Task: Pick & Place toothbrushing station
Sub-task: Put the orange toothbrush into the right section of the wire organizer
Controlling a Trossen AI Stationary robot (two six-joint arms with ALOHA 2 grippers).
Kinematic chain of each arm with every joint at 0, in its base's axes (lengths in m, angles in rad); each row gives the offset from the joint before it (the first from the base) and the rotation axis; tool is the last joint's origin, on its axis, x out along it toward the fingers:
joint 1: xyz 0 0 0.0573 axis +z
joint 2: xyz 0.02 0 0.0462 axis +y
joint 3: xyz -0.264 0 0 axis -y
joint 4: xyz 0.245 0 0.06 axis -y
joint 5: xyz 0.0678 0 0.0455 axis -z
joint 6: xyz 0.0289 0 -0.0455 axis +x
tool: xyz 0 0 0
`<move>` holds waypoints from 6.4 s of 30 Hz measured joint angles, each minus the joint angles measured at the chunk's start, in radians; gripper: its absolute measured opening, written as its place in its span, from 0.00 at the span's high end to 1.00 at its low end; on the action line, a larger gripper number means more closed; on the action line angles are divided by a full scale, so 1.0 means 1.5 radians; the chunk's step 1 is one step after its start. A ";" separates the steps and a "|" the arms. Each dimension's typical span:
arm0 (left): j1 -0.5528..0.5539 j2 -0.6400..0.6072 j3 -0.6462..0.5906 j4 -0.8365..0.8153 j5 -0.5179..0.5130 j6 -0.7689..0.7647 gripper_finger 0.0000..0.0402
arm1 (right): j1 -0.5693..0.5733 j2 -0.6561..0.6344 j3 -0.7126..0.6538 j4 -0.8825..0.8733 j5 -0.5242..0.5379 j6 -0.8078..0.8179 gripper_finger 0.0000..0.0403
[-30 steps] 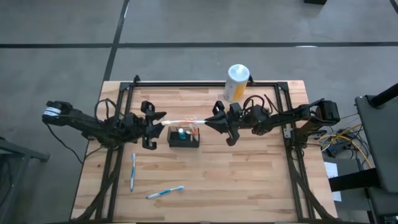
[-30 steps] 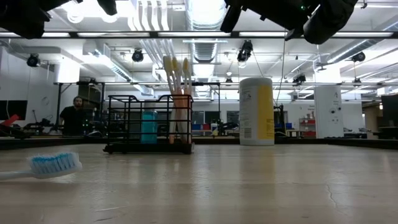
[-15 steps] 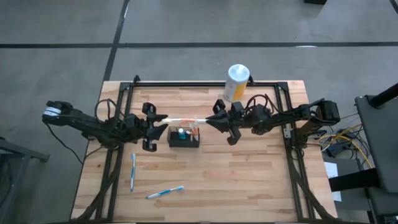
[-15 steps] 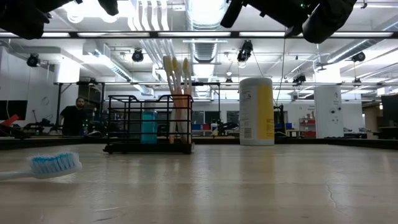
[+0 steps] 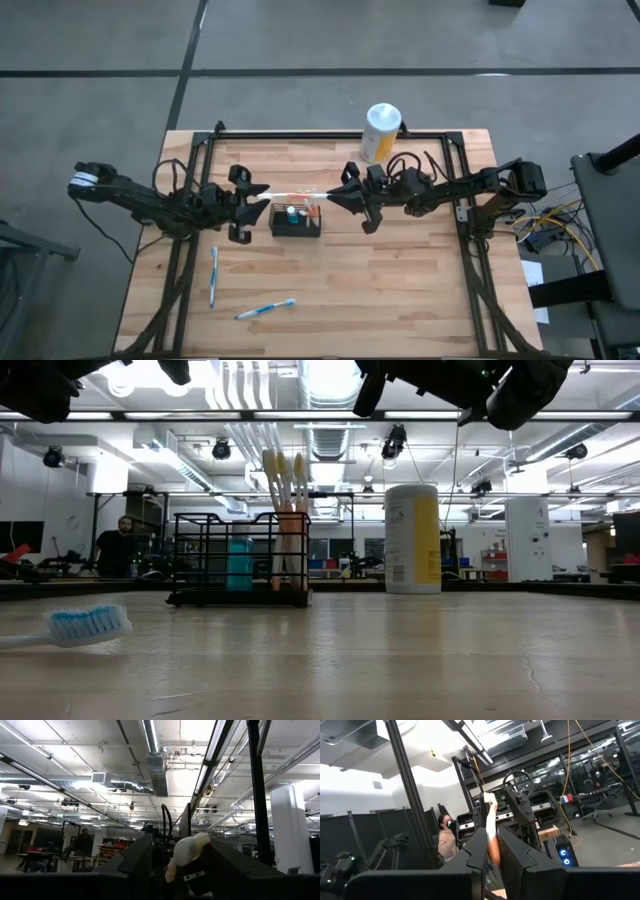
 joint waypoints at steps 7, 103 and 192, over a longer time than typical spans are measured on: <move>0.000 0.000 0.000 0.000 0.010 -0.001 0.64 | -0.001 0.000 0.000 0.000 0.000 0.000 0.93; 0.000 0.000 -0.001 -0.013 0.017 0.045 0.90 | 0.000 -0.004 -0.001 0.008 -0.001 -0.047 0.91; 0.024 0.103 0.457 -1.131 -0.128 -0.108 0.90 | -0.021 -0.253 -0.039 -0.237 0.037 -0.151 0.50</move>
